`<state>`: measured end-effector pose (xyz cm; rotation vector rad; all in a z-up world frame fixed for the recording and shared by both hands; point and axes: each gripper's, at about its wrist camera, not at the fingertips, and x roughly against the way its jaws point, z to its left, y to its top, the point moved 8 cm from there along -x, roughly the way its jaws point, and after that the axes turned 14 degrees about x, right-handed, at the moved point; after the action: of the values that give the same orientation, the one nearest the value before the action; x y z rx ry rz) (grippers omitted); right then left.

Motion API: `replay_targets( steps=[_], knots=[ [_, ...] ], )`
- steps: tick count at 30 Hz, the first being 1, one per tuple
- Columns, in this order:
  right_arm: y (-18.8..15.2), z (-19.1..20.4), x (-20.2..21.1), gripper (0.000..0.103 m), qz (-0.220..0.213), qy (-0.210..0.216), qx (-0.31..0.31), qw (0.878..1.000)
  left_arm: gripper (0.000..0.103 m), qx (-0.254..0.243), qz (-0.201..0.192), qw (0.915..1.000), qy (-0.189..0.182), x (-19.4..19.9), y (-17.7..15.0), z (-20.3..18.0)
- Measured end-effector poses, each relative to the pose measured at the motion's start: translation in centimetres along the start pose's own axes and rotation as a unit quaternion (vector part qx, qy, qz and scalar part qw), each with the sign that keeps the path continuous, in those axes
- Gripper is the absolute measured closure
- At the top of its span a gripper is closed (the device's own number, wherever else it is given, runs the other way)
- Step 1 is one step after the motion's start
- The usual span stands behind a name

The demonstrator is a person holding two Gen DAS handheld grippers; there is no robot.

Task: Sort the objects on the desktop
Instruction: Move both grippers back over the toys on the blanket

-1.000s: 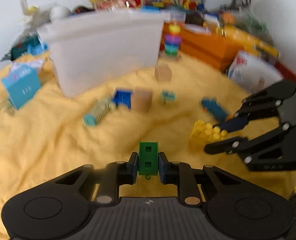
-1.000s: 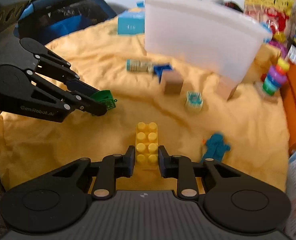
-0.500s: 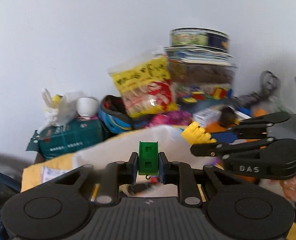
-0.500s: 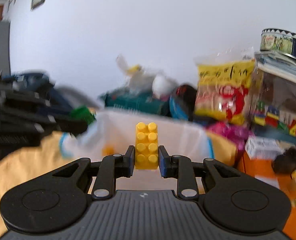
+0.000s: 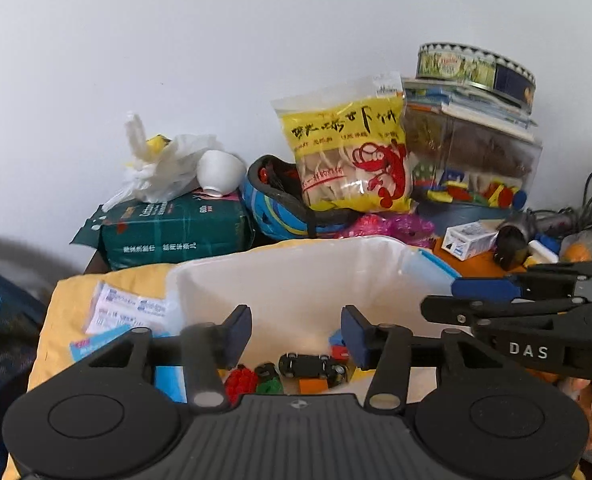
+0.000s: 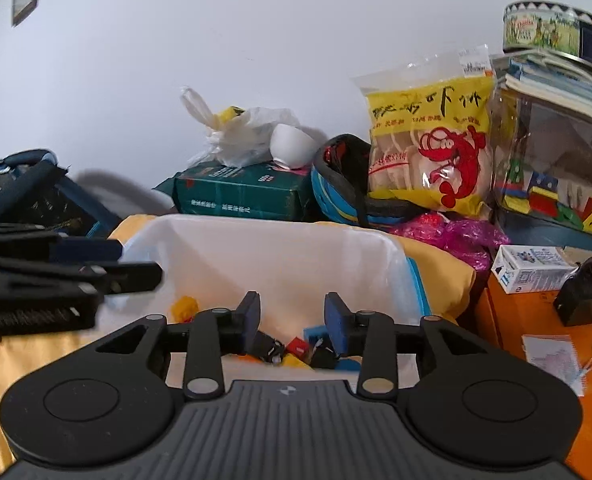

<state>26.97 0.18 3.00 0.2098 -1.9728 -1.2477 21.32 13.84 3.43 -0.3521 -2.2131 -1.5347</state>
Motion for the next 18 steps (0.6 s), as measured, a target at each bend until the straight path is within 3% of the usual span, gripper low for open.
replay_targets(
  steps=[4,9,11,15,18],
  knots=[
    [-1.5,1.4,2.4,0.060,-0.013,0.024,-0.007,1.000,0.040,0.023,0.017,0.9996,-0.007,2.5,-2.0,0.9],
    [-5.2,4.2,4.5,0.054,0.004,0.055,0.019,0.998,0.040,0.029,0.071,0.9970,-0.001,3.9,-6.9,1.4],
    [-7.4,5.5,5.2,0.047,0.023,0.071,0.030,0.997,0.040,0.020,0.098,0.9949,0.001,4.1,-9.6,1.2],
    [-13.0,8.5,6.4,0.047,0.077,0.123,0.034,0.989,0.040,-0.016,0.155,0.9878,-0.001,4.2,-15.3,0.3],
    [-16.0,9.7,6.7,0.050,0.113,0.137,0.024,0.984,0.040,-0.035,0.183,0.9824,0.004,3.9,-17.9,0.1]
  ],
)
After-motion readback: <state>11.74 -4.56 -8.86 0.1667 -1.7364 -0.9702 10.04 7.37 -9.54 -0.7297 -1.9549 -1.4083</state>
